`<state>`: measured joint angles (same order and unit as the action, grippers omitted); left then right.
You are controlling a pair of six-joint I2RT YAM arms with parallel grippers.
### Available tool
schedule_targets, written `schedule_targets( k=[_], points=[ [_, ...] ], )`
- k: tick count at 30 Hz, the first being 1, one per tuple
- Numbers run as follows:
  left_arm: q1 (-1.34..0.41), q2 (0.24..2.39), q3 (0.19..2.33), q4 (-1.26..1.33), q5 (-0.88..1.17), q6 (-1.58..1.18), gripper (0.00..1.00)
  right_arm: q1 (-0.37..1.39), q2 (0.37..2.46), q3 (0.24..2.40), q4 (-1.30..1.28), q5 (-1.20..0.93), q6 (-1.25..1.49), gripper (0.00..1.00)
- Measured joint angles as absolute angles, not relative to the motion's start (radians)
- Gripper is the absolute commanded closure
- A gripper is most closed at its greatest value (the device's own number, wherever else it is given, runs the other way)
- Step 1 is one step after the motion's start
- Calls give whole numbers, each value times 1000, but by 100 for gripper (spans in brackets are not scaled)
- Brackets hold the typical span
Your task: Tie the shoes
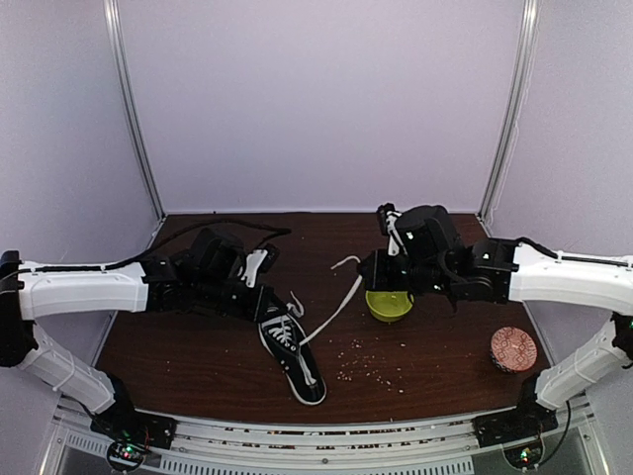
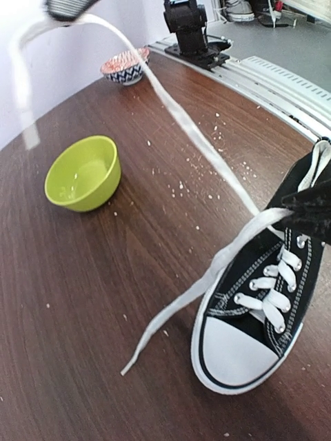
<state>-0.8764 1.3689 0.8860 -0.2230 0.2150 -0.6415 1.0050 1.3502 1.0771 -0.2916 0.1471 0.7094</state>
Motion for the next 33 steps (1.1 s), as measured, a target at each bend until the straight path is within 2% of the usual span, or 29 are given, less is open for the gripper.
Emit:
schedule_targets(
  k=[8, 9, 11, 15, 17, 21, 26, 33],
  points=[
    [-843, 1423, 825, -56, 302, -611, 99, 1005, 1545, 1213, -173, 64, 645, 100],
    [-841, 1432, 820, -41, 308, -611, 95, 1005, 1560, 1214, -167, 56, 639, 100],
    [-839, 1446, 815, -13, 316, -612, 80, 1005, 1579, 1214, -165, 46, 633, 100],
    [-838, 1473, 813, 23, 318, -621, 63, 1005, 1584, 1214, -153, 42, 631, 100],
    [-838, 1487, 813, 25, 319, -626, 56, 1003, 1584, 1214, -143, 43, 631, 100],
    [-838, 1510, 813, 12, 318, -633, 49, 1002, 1583, 1212, -137, 44, 631, 100],
    [-838, 1527, 812, -5, 331, -642, 47, 998, 1581, 1209, -137, 49, 632, 100],
    [-838, 1589, 812, -43, 347, -668, 52, 992, 1578, 1207, -136, 58, 633, 100]
  ],
)
